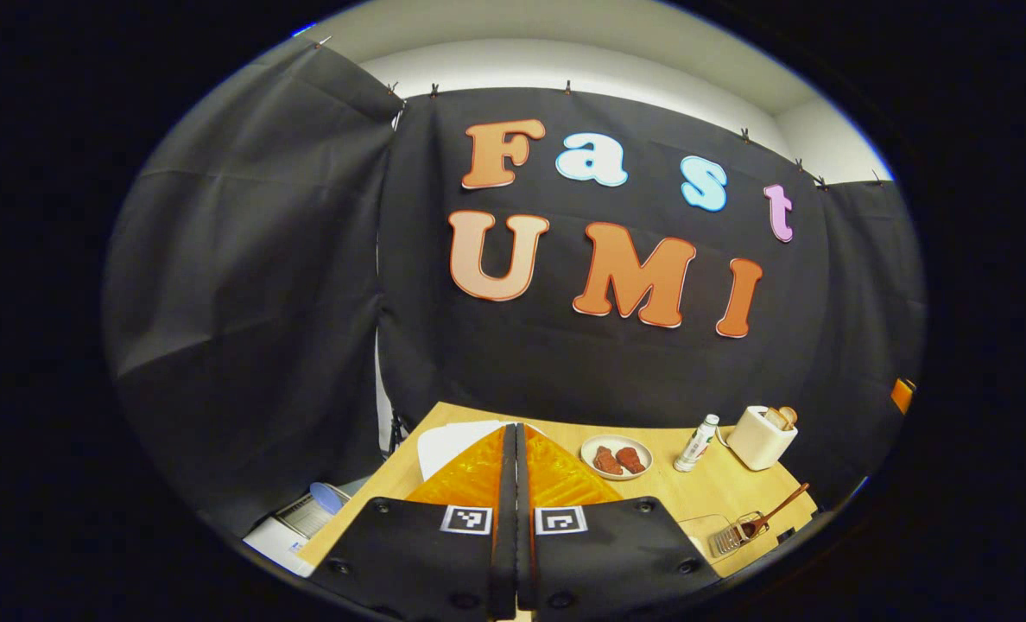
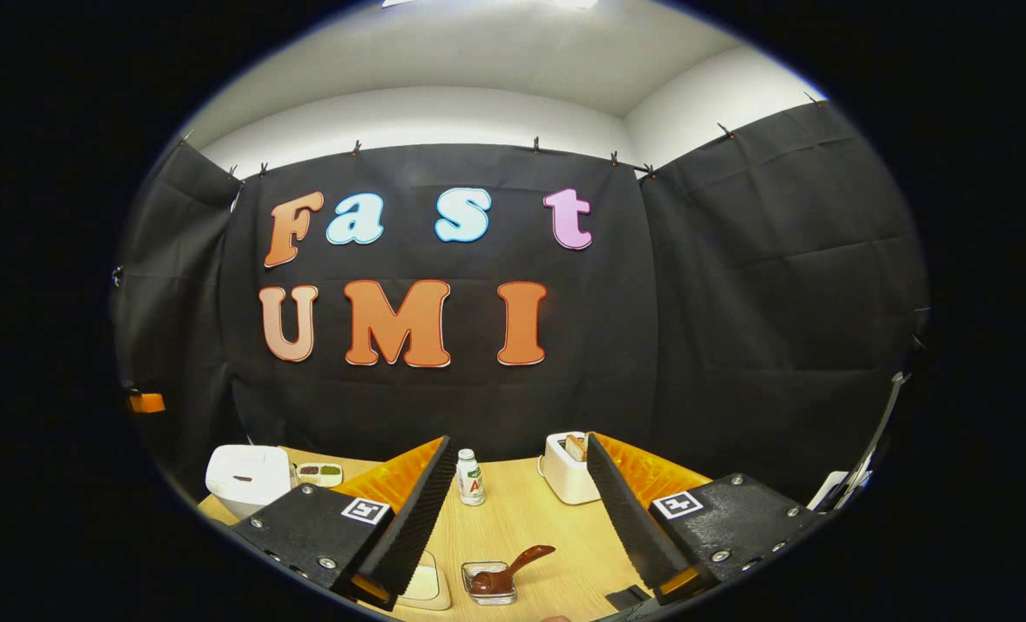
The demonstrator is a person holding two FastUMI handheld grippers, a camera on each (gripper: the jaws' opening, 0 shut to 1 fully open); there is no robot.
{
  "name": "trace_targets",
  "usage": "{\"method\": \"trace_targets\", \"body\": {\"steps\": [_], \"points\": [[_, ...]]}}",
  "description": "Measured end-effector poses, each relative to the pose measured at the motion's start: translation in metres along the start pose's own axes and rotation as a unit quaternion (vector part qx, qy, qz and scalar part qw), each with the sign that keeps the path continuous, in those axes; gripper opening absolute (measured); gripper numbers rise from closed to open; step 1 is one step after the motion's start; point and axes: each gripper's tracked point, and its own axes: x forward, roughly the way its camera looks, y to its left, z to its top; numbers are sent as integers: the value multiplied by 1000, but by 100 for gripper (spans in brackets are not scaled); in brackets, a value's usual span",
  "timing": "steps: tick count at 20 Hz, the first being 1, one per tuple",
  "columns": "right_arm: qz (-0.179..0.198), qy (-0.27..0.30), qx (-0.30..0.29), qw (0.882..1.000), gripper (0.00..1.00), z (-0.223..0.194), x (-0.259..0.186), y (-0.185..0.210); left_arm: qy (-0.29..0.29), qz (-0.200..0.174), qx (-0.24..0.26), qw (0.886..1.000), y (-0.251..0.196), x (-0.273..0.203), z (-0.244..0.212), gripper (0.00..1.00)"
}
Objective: Close the left gripper, press the button to open the rice cooker; take a wooden spoon from the chopstick holder with the right hand, scoop a spoonful of rice and pour it into the rice cooker, then put the wooden spoon back into the chopstick holder.
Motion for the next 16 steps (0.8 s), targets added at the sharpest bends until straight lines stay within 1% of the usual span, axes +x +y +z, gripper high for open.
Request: {"method": "trace_targets", "body": {"steps": [1,5,6,7,8,9,12,14,15,16], "points": [[-1,1,-1,1000,100,-1,0,0,14,1,-4,1000,3,13,-11,5],[-3,5,-1,1000,100,-3,-2,-4,53,-3,-4,999,4,60,-43,5],[-6,5,-4,1000,95,-2,-3,-6,66,1,-3,998,7,71,-54,5],[-10,5,-6,1000,100,-3,-3,-10,79,3,-3,997,9,80,-66,5],[-12,5,-6,1000,95,-2,-5,-13,92,5,0,996,10,88,-78,5],[-15,6,-5,1000,100,-2,-5,-15,104,4,4,995,10,94,-90,5],[-26,7,-1,1000,100,-3,-7,-26,133,-6,-12,991,3,108,-114,5],[-34,13,-3,999,100,-7,-9,-32,147,-2,-3,989,6,115,-130,5],[-36,15,-4,999,95,-9,-9,-33,155,-2,-1,988,5,118,-136,5],[-38,17,-6,999,95,-11,-10,-35,161,-2,-4,987,4,120,-141,5]]}}
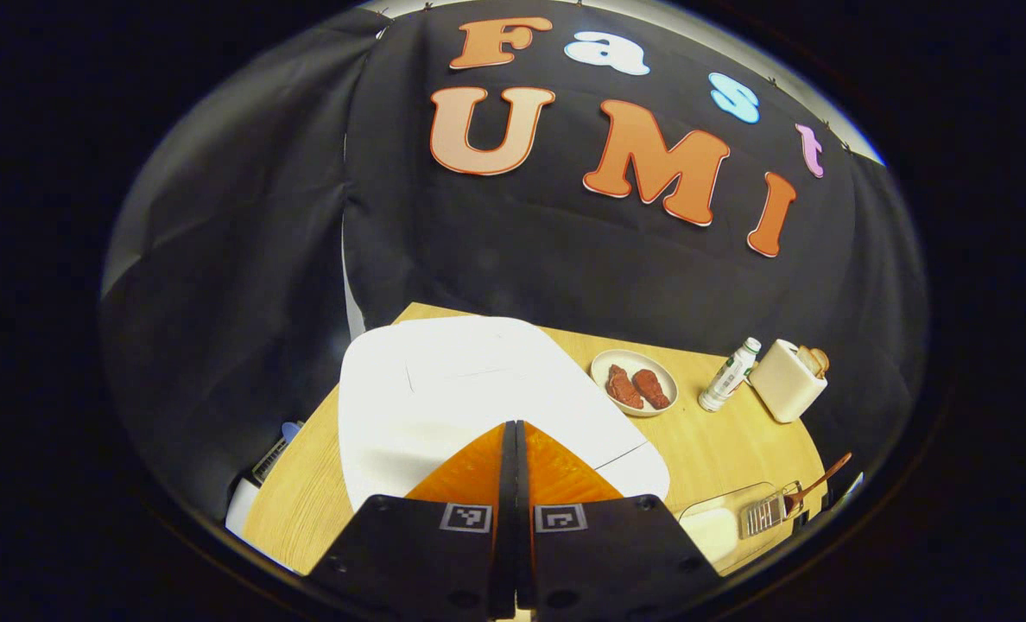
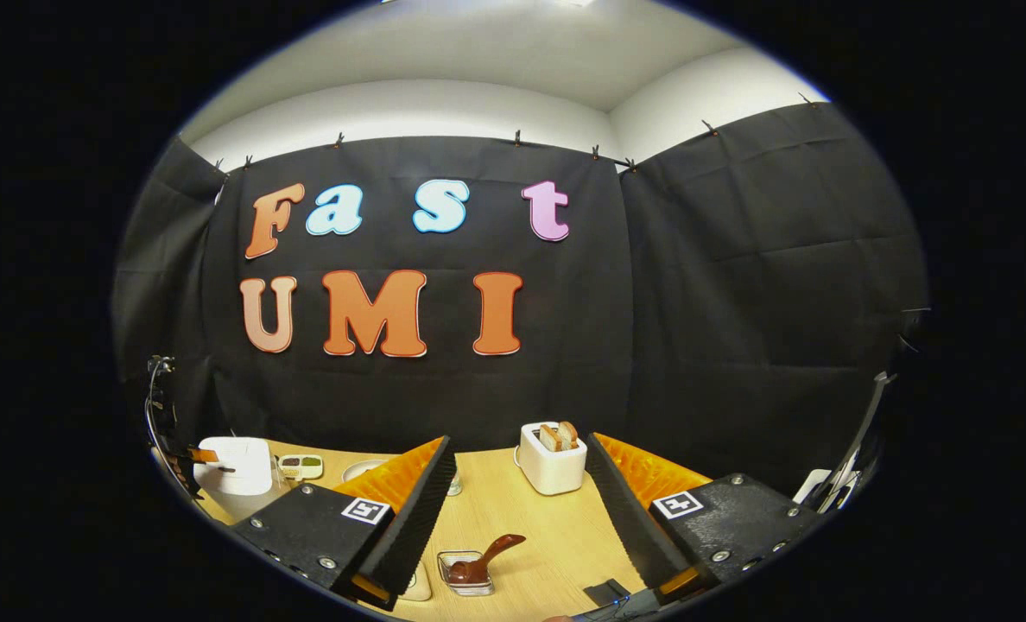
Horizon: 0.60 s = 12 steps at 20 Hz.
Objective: Close the left gripper, press the button to open the rice cooker; take a wooden spoon from the chopstick holder with the right hand, scoop a spoonful of rice and pour it into the rice cooker, then put the wooden spoon back into the chopstick holder.
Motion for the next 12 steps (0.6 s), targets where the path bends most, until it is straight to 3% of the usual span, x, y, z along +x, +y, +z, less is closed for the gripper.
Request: {"method": "trace_targets", "body": {"steps": [5,6,7,9,12], "points": [[-3,5,-4,1000,95,-4,-3,-3,25,-1,-8,1000,1,7,-13,5],[-2,6,-4,1000,100,-4,-3,-3,21,-2,-8,1000,1,6,-13,5],[-1,7,-3,1000,95,-6,-2,-1,24,-2,-5,1000,2,7,-12,5],[3,10,-3,1000,95,-8,-2,1,51,-7,10,999,3,7,-21,5],[13,9,3,1000,95,-9,-2,9,44,-14,33,998,2,8,-14,5]]}}
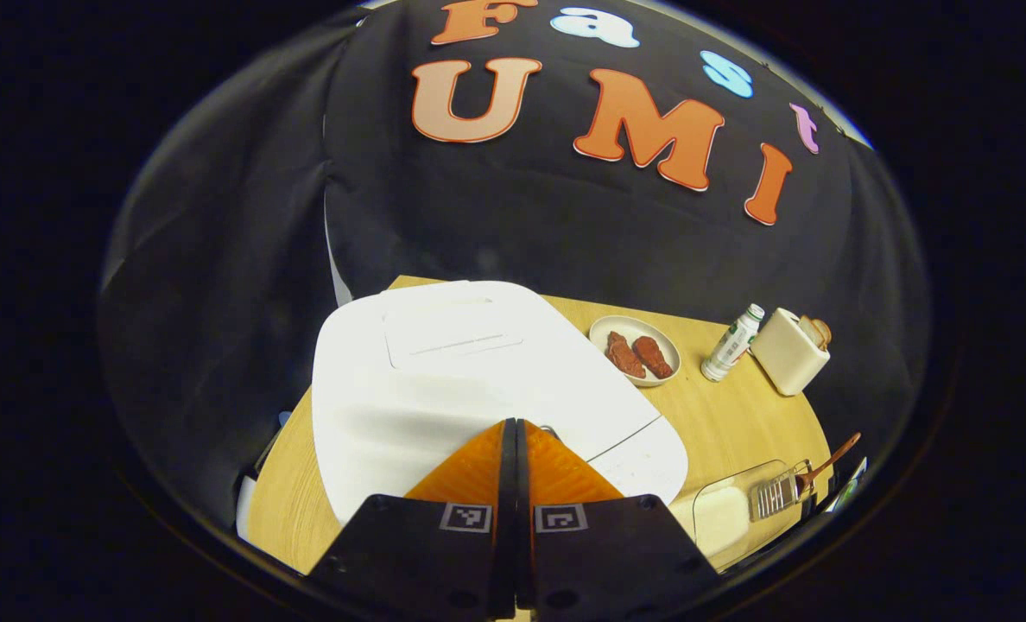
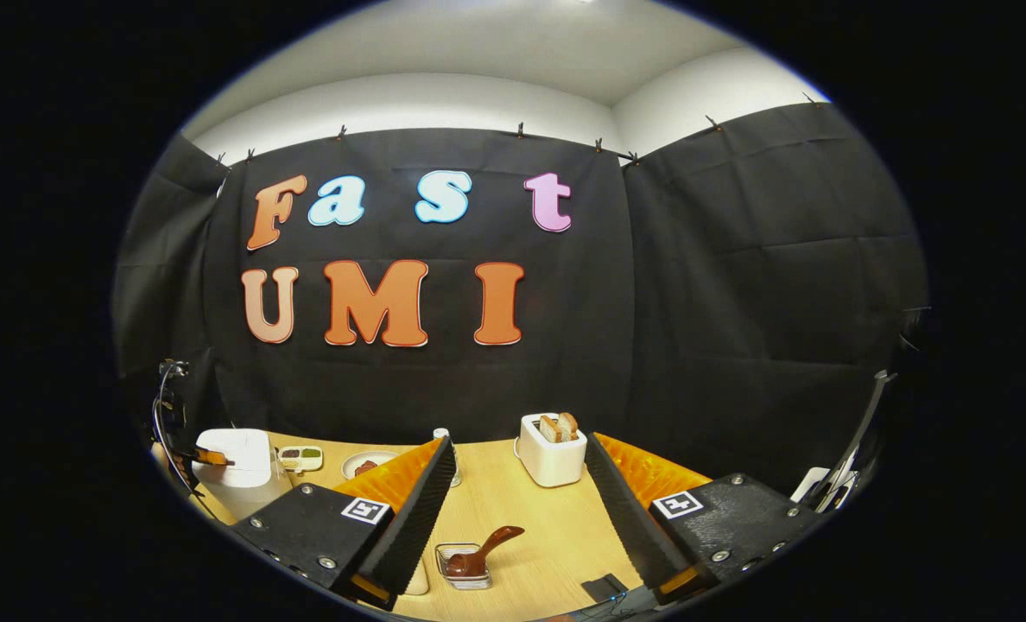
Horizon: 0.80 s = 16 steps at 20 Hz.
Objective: Close the left gripper, press the button to open the rice cooker; take a wooden spoon from the chopstick holder with the right hand, scoop a spoonful of rice and pour it into the rice cooker, then put the wooden spoon back into the chopstick holder.
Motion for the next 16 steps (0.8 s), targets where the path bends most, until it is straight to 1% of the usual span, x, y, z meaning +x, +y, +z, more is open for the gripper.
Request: {"method": "trace_targets", "body": {"steps": [1,3,5,8,9,12,14,16], "points": [[3,1,2,1000,95,0,1,3,-2,3,6,1000,1,-2,2,5],[11,-2,2,1000,95,1,1,8,-25,13,15,999,0,-11,16,5],[12,-8,2,1000,95,3,1,10,-64,29,32,997,3,-26,41,5],[13,-9,5,1000,95,2,1,11,-124,52,60,989,7,-61,88,5],[14,-9,8,1000,95,2,1,12,-139,51,62,987,3,-74,100,5],[20,-8,16,1000,95,1,2,17,-175,40,45,983,-4,-110,127,5],[23,-9,17,1000,95,1,4,19,-197,33,29,979,-6,-133,138,5],[26,-11,15,999,95,1,5,21,-208,23,14,978,-8,-154,141,5]]}}
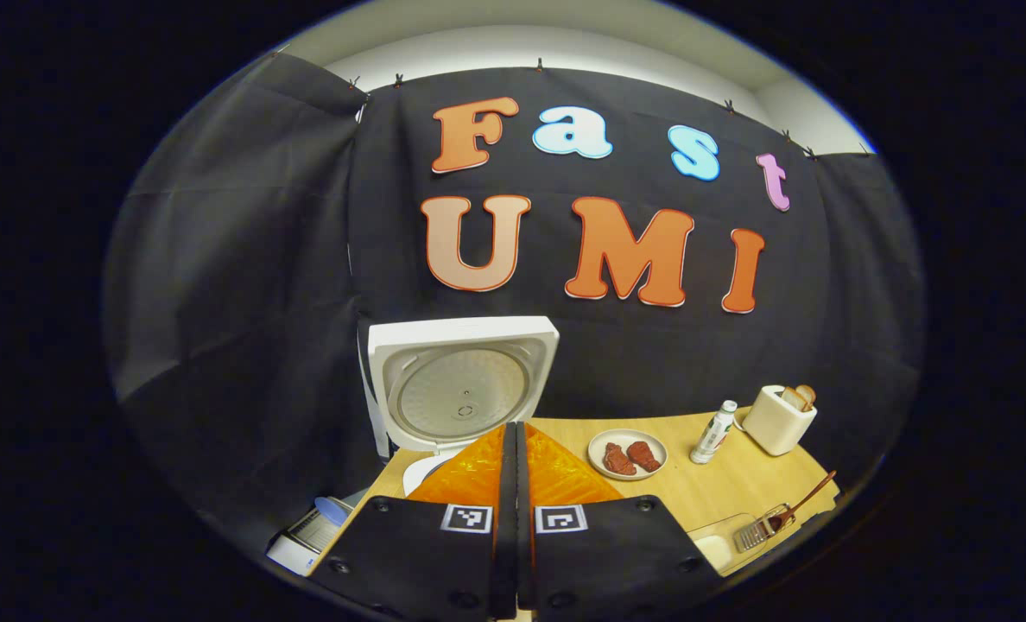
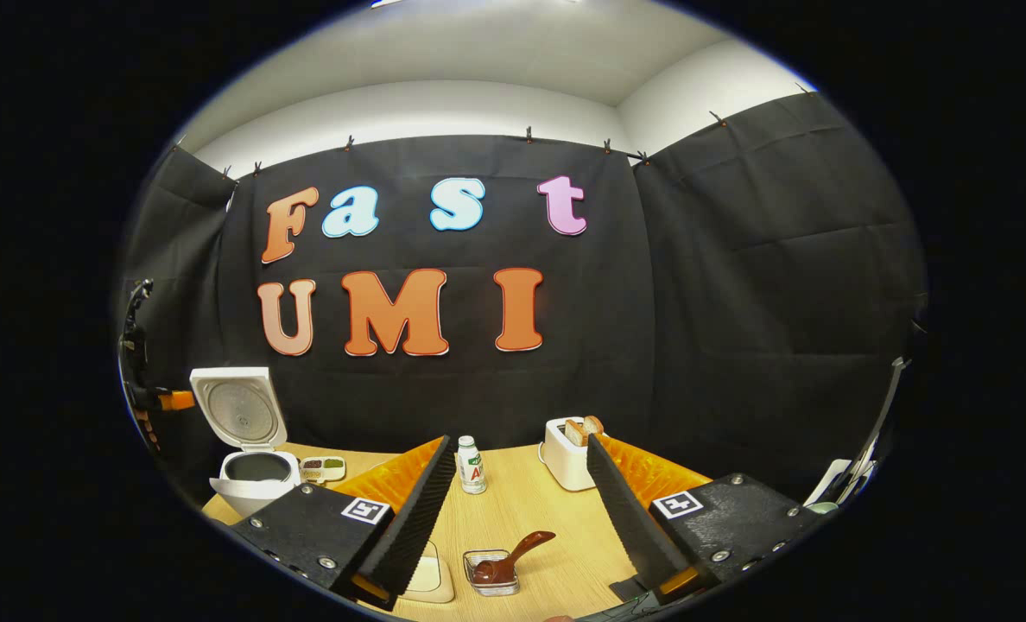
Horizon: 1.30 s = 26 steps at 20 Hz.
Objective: Close the left gripper, press the button to open the rice cooker; take a wooden spoon from the chopstick holder with the right hand, scoop a spoonful of rice and pour it into the rice cooker, then put the wooden spoon back into the chopstick holder.
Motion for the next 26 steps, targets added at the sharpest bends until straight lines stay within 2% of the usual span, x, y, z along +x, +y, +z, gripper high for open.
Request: {"method": "trace_targets", "body": {"steps": [1,2,5,8,11,12,13,16,19,20,26], "points": [[2,1,0,1000,100,-1,1,2,-5,4,1,1000,4,-7,3,5],[4,1,0,1000,95,-2,2,3,-12,15,6,1000,11,-13,8,5],[8,3,-2,1000,95,-5,5,6,-26,60,31,997,34,-31,19,5],[18,-4,-2,1000,95,-6,8,11,-38,55,13,998,30,-51,29,5],[32,-29,5,999,95,-4,15,16,-53,58,3,997,39,-59,36,46],[30,-27,2,999,100,-8,18,14,-59,62,2,996,41,-63,40,43],[27,-21,-3,999,95,-16,23,14,-66,59,1,996,39,-67,47,43],[25,1,-5,1000,95,-37,33,11,-80,57,0,995,38,-77,54,94],[17,21,5,1000,95,-62,48,4,-93,76,-3,993,42,-88,63,95],[14,30,6,999,95,-74,53,0,-95,78,-4,992,42,-91,65,100],[1,93,30,995,95,-141,78,-16,-124,94,1,988,48,-107,79,100]]}}
